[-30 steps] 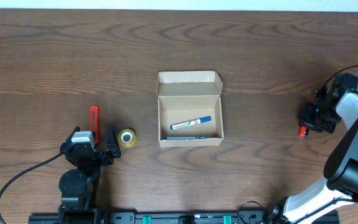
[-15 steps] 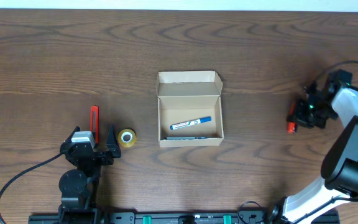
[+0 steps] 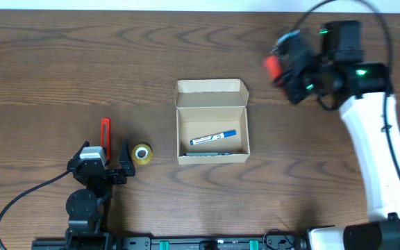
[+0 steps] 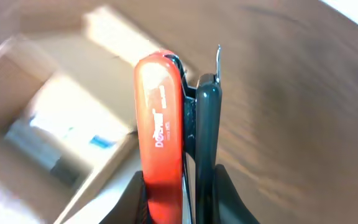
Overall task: Pack container
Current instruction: 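Lower the stapler into the box and release it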
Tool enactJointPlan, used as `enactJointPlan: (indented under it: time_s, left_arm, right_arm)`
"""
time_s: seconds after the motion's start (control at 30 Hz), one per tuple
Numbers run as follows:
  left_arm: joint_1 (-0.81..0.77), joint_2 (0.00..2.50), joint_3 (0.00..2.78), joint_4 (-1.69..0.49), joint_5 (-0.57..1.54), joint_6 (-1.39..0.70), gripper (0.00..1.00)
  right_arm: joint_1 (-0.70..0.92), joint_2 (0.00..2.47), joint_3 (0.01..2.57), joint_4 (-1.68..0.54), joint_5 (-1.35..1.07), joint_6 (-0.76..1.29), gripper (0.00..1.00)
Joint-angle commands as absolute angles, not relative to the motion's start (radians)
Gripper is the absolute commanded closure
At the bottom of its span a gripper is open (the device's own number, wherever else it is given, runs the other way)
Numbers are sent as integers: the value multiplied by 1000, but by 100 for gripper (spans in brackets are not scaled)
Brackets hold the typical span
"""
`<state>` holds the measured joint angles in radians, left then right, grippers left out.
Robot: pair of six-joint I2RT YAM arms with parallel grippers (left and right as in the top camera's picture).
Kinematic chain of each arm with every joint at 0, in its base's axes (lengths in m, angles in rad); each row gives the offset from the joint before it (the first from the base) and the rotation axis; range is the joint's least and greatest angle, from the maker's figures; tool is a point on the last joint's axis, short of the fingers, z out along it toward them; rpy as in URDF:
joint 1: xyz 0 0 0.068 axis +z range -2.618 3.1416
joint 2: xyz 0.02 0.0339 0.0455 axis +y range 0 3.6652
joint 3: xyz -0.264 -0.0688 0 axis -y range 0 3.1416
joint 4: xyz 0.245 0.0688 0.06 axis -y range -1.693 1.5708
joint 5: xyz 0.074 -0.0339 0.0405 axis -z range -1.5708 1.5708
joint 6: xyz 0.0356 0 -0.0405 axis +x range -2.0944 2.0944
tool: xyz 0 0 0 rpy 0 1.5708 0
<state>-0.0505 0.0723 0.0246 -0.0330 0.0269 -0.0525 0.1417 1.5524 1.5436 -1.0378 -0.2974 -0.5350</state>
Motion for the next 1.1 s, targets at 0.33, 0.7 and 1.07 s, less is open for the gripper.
enactJointPlan:
  time_s: [0.33,0.7,1.07]
  left_arm:
    - [-53,75,5,-72,52,-60,5]
    - [-53,75,5,-72,52,-60,5]
    - [-53,75,5,-72,52,-59,5]
  right_arm:
    - [527,1583,1616,-1164,-244,-1151,99]
    - [543,1772,1615,-1175,-242,-1194,99]
    - [537,2003,1615,-1161,-244,-1195,99]
